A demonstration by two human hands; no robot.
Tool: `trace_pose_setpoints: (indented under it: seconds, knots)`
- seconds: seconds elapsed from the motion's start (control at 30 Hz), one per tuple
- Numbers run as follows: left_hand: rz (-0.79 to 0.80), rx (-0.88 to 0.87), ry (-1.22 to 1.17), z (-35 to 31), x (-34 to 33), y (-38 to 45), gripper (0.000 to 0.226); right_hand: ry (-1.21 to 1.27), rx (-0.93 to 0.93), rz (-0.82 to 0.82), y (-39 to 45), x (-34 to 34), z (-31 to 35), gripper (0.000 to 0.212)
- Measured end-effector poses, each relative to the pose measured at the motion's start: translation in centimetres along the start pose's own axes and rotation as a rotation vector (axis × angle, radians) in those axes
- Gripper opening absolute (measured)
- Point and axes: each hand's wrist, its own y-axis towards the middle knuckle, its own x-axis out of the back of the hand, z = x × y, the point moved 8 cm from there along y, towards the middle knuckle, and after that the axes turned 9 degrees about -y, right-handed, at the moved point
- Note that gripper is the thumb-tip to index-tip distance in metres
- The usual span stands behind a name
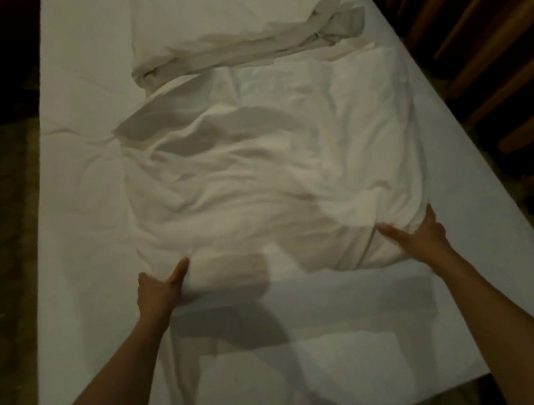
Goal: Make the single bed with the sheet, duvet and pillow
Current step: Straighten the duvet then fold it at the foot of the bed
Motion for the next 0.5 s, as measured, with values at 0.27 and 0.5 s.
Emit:
trace_pose_setpoints:
  seconds: [0.27,0.5]
  knots:
    - [-0.049,-0.003,0.125,-1.3,-1.5,-0.7,0.084,0.143,-0.061,-0.029,-0.6,-1.3,0.1,0.130]
    - [-0.144,0.042,-0.026,-1.7,-0.1,-2.1,0.074,0.641,-0.100,-0.027,-1.9,-1.4,-3.5,0.086]
